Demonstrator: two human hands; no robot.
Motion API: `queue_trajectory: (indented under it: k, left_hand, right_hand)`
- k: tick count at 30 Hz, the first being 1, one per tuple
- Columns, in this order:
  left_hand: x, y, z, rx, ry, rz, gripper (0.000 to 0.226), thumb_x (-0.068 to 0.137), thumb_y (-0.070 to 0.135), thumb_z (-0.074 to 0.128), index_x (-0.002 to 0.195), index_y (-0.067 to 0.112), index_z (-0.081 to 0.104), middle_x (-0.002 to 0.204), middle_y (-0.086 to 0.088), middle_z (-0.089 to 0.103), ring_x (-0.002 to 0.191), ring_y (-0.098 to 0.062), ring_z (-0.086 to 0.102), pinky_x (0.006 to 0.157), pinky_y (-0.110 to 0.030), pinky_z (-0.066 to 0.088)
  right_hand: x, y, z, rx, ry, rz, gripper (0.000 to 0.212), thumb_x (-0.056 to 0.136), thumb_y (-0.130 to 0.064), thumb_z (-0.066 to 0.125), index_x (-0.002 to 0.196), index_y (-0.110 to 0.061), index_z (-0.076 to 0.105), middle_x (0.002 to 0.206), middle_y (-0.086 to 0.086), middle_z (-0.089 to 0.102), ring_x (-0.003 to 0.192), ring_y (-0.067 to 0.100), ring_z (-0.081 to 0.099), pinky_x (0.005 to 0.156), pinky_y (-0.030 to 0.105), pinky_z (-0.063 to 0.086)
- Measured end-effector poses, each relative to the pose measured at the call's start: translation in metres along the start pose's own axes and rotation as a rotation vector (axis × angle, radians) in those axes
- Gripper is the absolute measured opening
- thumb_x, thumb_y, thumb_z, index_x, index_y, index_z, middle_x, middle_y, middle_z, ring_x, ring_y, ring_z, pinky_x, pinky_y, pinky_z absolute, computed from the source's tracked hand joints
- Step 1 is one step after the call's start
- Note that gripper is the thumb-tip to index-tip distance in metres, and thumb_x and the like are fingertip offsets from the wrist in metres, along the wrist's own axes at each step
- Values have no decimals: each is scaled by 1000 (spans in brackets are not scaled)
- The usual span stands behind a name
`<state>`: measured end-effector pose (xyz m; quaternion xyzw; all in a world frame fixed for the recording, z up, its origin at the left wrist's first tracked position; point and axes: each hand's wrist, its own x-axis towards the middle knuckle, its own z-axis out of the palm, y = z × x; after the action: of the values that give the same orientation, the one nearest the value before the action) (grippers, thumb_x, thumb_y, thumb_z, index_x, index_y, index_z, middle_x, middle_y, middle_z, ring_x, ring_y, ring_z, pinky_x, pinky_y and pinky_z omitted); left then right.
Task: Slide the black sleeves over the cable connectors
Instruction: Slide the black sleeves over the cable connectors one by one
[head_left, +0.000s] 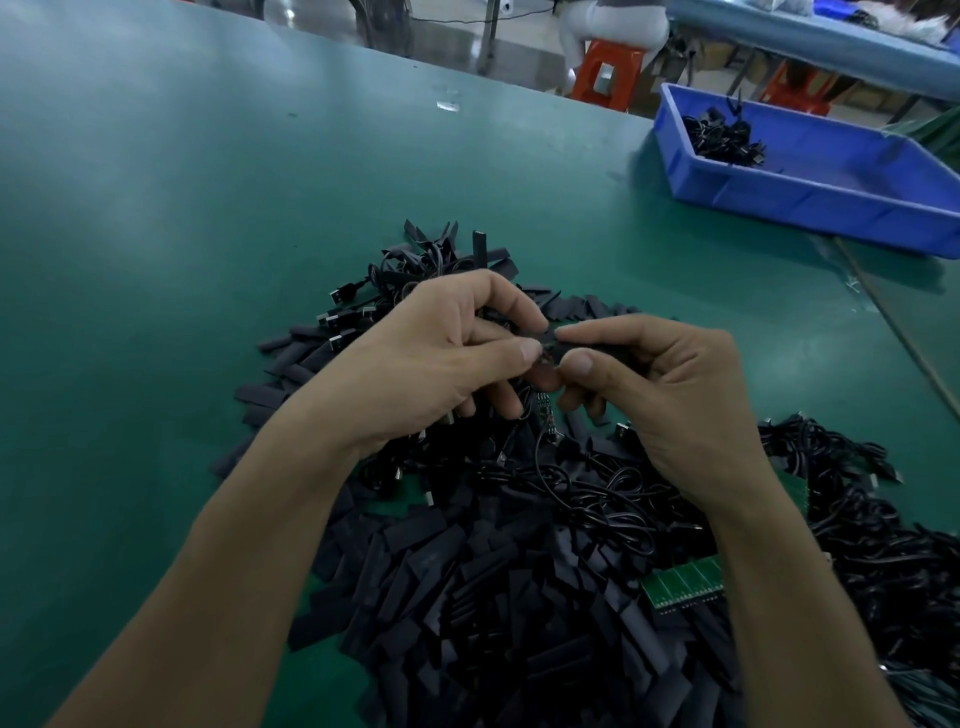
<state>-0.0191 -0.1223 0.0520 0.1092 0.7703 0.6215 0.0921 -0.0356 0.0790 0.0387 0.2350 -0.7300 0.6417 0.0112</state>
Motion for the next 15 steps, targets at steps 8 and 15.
queue_trajectory:
  k: [8,15]
  left_hand:
    - [1,-4,3,125,119,-115,30,91,43,68,77,17,69,66,1,75,47,-8,62,41,-16,41]
    - [2,-2,4,45,125,-95,25,89,35,73,73,16,73,66,-1,75,50,-8,60,57,-33,48]
  right_hand:
    - [-1,3,1,-55,114,-55,8,83,-25,76,91,-25,75,73,1,74,58,16,70,52,21,51]
    - [-1,-1,1,-69,73,-68,14,82,-23,75,96,-21,74,77,-2,76,60,16,72,53,20,52]
